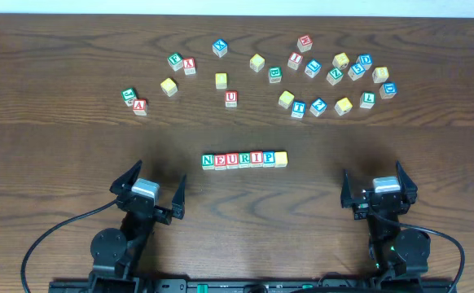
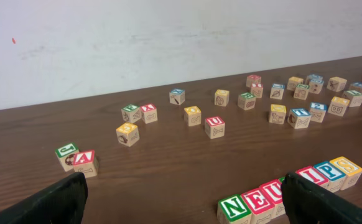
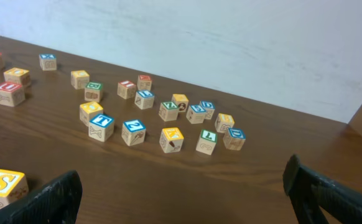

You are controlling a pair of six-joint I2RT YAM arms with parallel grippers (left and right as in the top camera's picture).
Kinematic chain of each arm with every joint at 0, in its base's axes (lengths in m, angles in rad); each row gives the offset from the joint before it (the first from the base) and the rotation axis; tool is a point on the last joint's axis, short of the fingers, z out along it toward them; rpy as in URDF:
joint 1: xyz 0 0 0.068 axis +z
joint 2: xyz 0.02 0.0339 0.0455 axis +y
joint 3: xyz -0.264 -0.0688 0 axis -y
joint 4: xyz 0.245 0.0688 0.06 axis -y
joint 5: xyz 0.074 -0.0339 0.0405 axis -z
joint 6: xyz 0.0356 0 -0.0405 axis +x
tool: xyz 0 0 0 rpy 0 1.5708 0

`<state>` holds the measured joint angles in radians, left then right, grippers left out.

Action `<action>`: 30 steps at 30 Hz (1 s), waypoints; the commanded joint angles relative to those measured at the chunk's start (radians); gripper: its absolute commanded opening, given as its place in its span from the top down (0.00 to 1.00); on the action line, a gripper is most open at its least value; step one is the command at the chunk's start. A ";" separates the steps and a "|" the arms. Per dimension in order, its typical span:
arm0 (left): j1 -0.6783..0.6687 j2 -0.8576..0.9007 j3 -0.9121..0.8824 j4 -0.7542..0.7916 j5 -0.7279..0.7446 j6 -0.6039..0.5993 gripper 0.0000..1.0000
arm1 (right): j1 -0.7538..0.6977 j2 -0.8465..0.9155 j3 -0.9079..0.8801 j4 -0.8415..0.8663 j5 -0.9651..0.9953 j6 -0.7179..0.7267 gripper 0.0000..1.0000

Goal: Spell out NEURIPS

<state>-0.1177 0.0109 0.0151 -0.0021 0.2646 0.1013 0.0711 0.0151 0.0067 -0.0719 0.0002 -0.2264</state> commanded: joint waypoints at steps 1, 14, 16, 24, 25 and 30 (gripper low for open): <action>0.006 -0.007 -0.011 -0.046 0.038 -0.012 0.02 | -0.009 -0.010 -0.001 -0.007 0.018 0.034 0.01; 0.006 -0.007 -0.011 -0.046 0.038 -0.012 0.02 | -0.021 -0.010 -0.001 -0.006 0.018 0.136 0.01; 0.006 -0.007 -0.011 -0.046 0.038 -0.012 0.03 | -0.021 -0.010 -0.001 -0.006 0.015 0.136 0.01; 0.006 -0.007 -0.011 -0.046 0.038 -0.012 0.02 | -0.020 -0.010 -0.001 -0.006 0.008 0.136 0.01; 0.006 -0.007 -0.011 -0.046 0.038 -0.012 0.02 | -0.020 -0.010 -0.001 -0.006 0.008 0.136 0.01; 0.006 -0.007 -0.011 -0.046 0.038 -0.012 0.02 | -0.020 -0.010 -0.001 -0.005 0.008 0.136 0.01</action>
<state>-0.1177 0.0109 0.0151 -0.0021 0.2646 0.1013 0.0601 0.0147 0.0067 -0.0715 0.0067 -0.1089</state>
